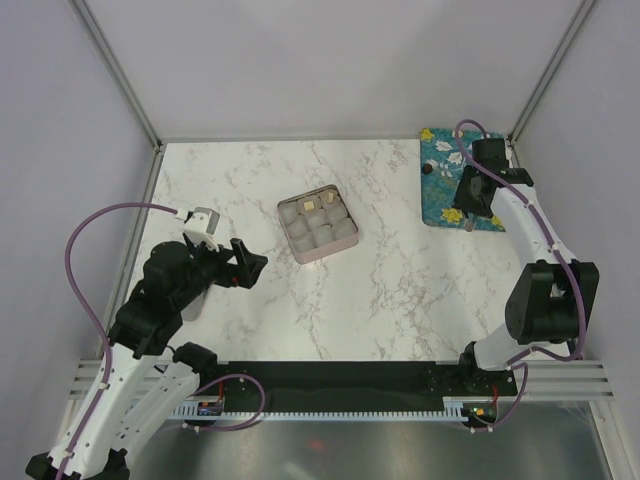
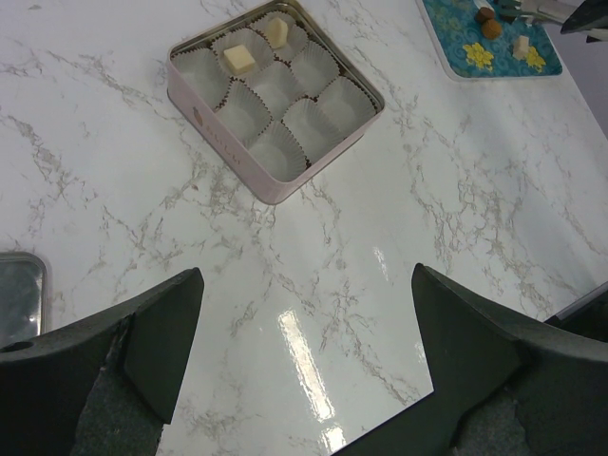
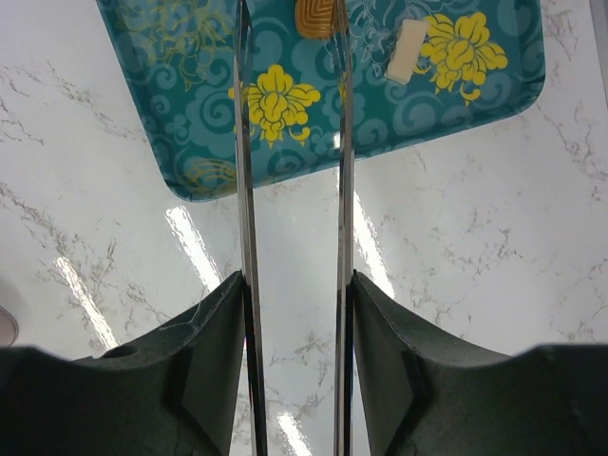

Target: Pack the chocolate

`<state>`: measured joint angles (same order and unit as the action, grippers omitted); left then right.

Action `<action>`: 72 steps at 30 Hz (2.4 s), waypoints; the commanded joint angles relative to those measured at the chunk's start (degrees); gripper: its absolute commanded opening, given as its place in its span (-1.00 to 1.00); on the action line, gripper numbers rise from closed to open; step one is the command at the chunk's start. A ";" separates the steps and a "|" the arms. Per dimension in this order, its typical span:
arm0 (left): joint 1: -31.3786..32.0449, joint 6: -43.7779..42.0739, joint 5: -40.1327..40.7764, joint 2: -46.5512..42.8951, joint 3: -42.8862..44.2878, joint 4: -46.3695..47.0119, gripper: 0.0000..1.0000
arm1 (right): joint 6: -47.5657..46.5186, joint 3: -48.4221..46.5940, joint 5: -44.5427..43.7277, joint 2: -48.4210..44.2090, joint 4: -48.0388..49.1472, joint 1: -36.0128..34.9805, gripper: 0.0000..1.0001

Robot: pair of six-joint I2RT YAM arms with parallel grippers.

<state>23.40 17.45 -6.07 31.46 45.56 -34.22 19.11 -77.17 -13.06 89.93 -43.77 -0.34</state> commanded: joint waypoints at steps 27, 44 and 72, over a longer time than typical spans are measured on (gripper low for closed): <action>0.16 -1.98 1.05 1.15 0.49 0.55 0.98 | -2.06 2.81 6.02 8.42 10.28 5.52 0.07; 0.16 -1.90 0.79 1.58 0.41 0.55 0.98 | -1.89 4.92 12.18 3.33 8.70 5.44 -0.24; 0.16 -1.54 5.63 -2.46 0.49 0.47 0.98 | 4.97 -10.01 13.51 6.30 15.64 -33.14 -0.26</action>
<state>23.40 17.45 -2.02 28.88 45.56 -34.26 22.50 -83.35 1.39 93.73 -33.32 -30.74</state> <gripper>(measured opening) 0.990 0.375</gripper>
